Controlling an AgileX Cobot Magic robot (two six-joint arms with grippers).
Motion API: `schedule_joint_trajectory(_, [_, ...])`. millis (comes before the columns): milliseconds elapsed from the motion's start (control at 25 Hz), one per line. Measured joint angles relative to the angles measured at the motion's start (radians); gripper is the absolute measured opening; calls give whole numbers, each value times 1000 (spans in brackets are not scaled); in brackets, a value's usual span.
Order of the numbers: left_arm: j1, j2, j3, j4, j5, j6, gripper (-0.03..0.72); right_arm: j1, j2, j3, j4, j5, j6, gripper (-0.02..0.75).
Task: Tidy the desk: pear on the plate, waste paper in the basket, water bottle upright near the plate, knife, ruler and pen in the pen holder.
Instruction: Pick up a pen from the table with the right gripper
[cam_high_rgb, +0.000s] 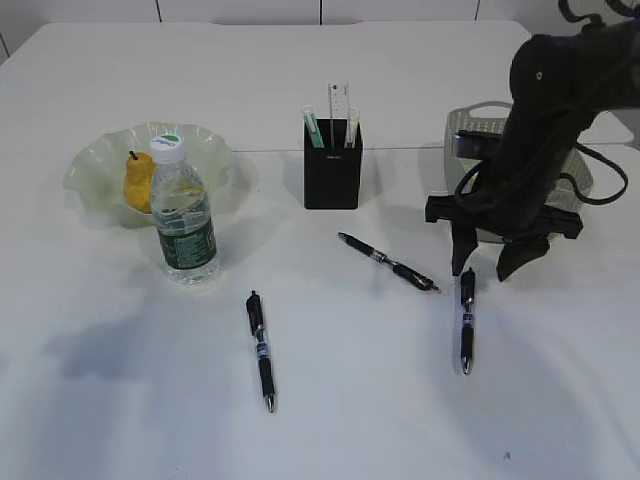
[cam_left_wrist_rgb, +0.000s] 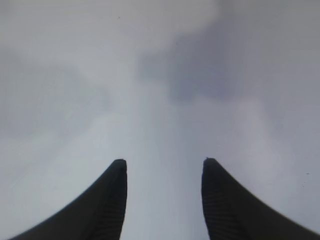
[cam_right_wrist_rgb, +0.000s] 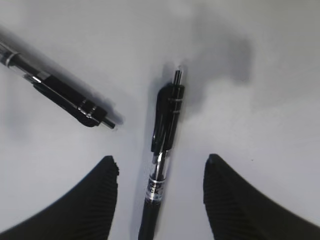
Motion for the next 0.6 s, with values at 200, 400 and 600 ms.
schedule_joint_trajectory(200, [0,0,0,0,0,0,341,0,26,-2,0,-2,17,410])
schedule_joint_trajectory(400, [0,0,0,0,0,0,340,0,47,-3,0,-8,53,410])
schedule_joint_trajectory(600, [0,0,0,0,-7,0,341,0,53,-3,0,-33,73,410])
